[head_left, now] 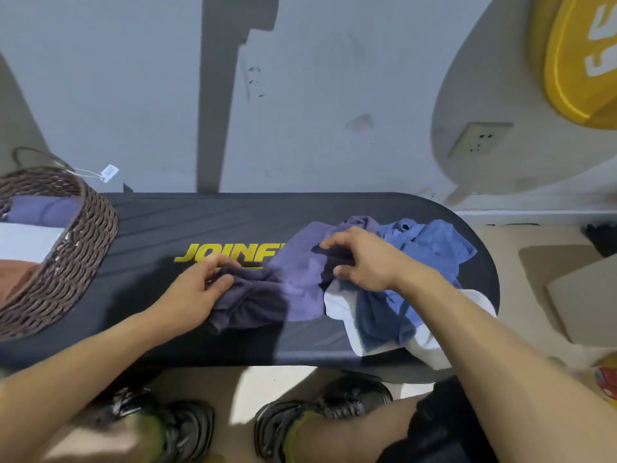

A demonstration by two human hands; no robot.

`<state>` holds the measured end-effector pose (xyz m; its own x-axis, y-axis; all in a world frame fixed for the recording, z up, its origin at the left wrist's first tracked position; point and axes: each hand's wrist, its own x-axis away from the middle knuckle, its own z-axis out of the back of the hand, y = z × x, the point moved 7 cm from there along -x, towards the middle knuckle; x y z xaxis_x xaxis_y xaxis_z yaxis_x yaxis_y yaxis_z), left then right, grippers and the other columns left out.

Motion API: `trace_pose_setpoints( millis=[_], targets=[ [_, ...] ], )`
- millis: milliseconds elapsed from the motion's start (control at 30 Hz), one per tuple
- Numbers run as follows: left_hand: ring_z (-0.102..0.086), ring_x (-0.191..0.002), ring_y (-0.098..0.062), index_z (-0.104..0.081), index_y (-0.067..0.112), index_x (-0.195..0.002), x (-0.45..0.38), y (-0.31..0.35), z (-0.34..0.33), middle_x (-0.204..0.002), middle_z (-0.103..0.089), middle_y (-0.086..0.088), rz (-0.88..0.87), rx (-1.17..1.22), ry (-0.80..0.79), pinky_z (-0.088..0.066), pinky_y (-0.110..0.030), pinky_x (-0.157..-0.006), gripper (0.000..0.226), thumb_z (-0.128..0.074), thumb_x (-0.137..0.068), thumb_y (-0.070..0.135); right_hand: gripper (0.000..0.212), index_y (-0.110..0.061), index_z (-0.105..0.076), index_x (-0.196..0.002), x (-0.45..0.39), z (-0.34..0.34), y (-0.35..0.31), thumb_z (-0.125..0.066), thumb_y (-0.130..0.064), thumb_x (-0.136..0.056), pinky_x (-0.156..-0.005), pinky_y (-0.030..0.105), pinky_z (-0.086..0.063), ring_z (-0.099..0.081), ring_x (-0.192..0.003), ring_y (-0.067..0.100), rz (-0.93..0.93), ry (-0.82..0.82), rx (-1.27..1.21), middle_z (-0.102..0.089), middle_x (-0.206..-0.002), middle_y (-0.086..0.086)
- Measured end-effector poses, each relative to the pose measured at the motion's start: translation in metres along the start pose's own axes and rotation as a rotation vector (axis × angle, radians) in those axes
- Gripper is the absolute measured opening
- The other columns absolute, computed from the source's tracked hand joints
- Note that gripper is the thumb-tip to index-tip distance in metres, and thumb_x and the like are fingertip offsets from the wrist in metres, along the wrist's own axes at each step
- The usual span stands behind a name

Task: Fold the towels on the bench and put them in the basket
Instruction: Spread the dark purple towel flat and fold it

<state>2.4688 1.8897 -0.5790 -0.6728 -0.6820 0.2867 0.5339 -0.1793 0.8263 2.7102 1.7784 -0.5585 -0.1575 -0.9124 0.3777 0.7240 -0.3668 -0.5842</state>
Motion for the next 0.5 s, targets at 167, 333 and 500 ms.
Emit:
trace_pose_setpoints(
  millis=[167,333,500],
  targets=[
    [-0.068,-0.088,-0.011,-0.065,0.03,-0.097,0.021,-0.03,0.058,-0.092,-0.071,0.009,-0.005,-0.29,-0.185,-0.052,-0.025,-0.084,0.024,-0.058,-0.096,0.006,0.065,-0.024,-0.047,-0.144,-0.012,-0.04,-0.014,-0.054,0.003,-0.085,-0.098,0.023,-0.035,-0.043,-0.128,0.025,-0.029,-0.181,0.149,-0.042,-0.14,0.009],
    [-0.071,-0.084,-0.016,-0.069,0.029,-0.095,0.01,-0.047,0.109,-0.086,-0.075,0.005,0.078,-0.414,-0.225,-0.054,-0.03,-0.082,0.021,-0.064,-0.093,0.009,0.07,-0.026,-0.036,-0.149,-0.023,-0.087,-0.027,-0.062,-0.012,-0.086,-0.105,0.036,-0.036,-0.04,-0.126,0.035,-0.031,-0.266,0.311,-0.034,-0.142,0.011],
    [-0.069,-0.09,-0.021,-0.072,0.021,-0.091,-0.015,-0.05,0.119,-0.087,-0.075,-0.002,0.133,-0.246,-0.063,-0.049,-0.029,-0.084,0.017,-0.063,-0.093,0.007,0.042,-0.01,-0.053,-0.121,-0.04,-0.1,-0.048,-0.068,-0.025,-0.084,-0.076,0.028,-0.032,-0.042,-0.096,0.026,0.012,-0.182,0.359,-0.047,-0.119,0.014]
  ],
)
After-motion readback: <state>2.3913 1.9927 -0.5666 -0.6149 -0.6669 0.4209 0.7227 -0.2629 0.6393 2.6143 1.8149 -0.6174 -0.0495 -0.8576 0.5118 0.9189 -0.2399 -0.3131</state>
